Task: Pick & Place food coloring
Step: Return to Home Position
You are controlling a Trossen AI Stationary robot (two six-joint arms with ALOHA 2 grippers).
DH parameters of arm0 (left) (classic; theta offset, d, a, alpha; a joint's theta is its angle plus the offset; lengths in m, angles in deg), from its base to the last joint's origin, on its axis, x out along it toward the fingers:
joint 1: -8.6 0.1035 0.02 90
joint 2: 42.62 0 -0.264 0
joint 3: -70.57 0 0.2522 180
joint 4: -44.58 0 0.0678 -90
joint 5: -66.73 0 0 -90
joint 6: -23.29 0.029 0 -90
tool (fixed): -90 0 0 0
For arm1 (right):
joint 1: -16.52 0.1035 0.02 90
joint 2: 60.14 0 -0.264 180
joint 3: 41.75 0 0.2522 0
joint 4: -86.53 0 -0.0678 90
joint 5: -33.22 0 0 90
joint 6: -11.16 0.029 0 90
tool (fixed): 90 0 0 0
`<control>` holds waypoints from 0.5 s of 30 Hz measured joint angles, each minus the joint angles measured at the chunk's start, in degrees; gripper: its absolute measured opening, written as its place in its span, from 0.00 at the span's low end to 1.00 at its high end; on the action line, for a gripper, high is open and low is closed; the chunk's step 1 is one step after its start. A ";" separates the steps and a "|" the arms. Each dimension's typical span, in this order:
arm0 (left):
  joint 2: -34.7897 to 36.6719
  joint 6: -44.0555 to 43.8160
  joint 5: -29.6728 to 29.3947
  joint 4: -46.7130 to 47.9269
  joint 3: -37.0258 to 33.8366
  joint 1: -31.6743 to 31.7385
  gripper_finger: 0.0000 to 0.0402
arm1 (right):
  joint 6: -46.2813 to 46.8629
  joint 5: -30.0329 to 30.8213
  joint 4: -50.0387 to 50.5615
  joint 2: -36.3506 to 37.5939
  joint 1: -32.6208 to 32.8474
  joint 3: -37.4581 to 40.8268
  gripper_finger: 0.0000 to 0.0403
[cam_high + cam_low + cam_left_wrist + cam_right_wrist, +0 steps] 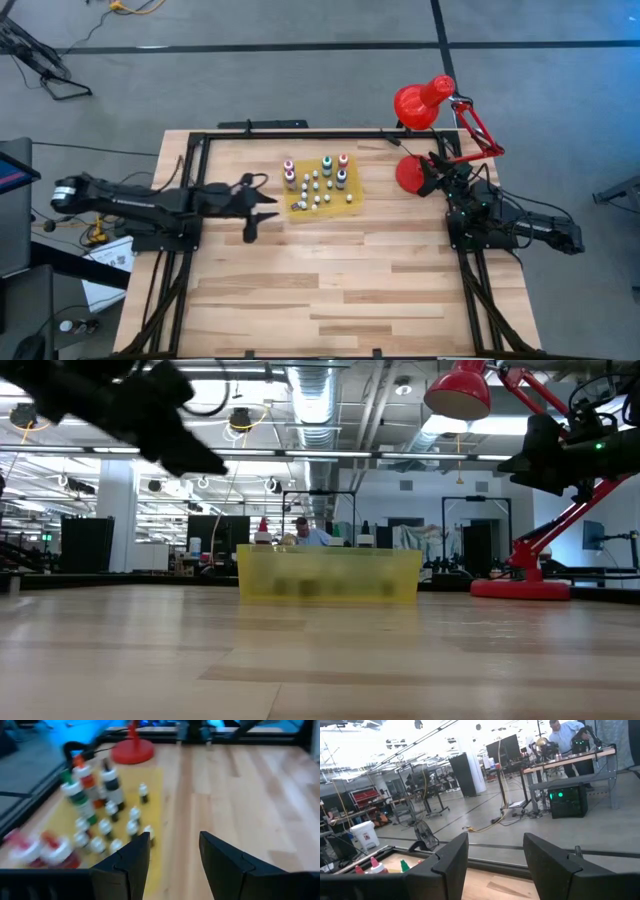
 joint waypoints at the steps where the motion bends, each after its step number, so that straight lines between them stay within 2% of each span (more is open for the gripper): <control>1: 2.51 0.23 -0.92 0.03 -2.09 0.22 0.41 | -0.02 0.02 0.00 0.00 0.00 0.00 0.45; 7: 16.69 0.45 -3.76 0.46 -11.37 1.17 0.41 | 0.00 0.02 0.00 0.00 0.00 0.00 0.46; 15: 31.13 0.41 -3.76 3.08 -16.47 1.17 0.41 | -0.01 0.02 0.00 0.00 0.00 0.00 0.45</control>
